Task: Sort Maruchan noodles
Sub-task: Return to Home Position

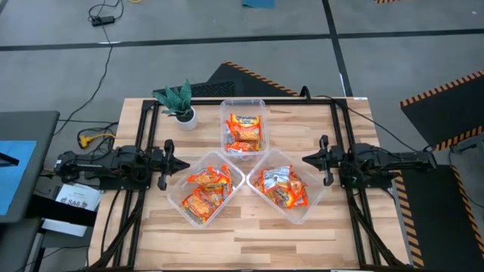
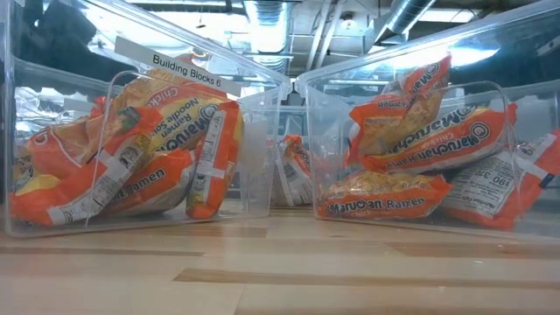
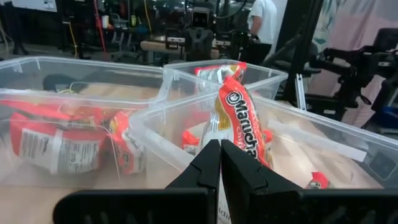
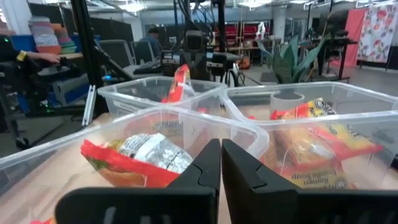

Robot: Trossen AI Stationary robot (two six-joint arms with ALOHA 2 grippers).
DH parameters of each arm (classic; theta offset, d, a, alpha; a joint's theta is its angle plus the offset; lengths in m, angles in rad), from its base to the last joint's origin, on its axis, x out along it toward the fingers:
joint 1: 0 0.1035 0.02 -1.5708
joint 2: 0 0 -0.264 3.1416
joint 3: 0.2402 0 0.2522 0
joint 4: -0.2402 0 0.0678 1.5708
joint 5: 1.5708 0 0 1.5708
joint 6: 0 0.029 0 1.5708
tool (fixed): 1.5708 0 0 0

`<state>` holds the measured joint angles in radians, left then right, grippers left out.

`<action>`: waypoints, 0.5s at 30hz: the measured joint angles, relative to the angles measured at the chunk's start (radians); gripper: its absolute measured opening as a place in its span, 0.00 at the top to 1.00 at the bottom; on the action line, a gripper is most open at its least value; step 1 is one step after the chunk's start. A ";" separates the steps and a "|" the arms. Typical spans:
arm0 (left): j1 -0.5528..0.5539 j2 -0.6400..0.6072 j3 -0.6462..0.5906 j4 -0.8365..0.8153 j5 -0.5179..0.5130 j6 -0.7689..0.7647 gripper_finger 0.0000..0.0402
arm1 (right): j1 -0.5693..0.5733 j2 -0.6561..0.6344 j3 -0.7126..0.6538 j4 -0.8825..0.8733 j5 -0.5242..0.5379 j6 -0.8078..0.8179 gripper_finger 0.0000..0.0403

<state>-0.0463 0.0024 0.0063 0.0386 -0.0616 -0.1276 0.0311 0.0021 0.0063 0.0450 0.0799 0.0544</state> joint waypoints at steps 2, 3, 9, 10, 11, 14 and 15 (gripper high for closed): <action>0.000 0.000 0.000 0.001 -0.001 0.000 1.00 | 0.000 0.000 0.000 0.001 0.000 0.000 0.91; 0.000 0.000 0.000 0.001 -0.001 0.000 1.00 | 0.000 -0.002 0.000 0.001 0.000 0.000 0.91; 0.001 0.000 0.000 0.001 -0.003 0.000 1.00 | 0.000 0.011 0.000 -0.003 0.000 0.000 0.91; 0.001 0.000 0.000 0.001 -0.003 0.000 1.00 | 0.000 0.012 0.000 -0.003 0.000 0.000 0.91; 0.001 0.000 0.000 0.001 -0.003 0.000 1.00 | 0.000 0.012 0.000 -0.003 0.000 0.000 0.91; 0.001 0.003 0.000 0.002 -0.003 0.000 1.00 | 0.000 0.012 0.000 -0.004 0.000 -0.002 0.91; 0.001 0.003 0.000 0.001 -0.003 0.000 1.00 | 0.000 0.012 0.000 -0.004 0.000 -0.002 0.91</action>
<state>-0.0456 0.0059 0.0063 0.0400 -0.0643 -0.1276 0.0311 0.0139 0.0059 0.0414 0.0799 0.0521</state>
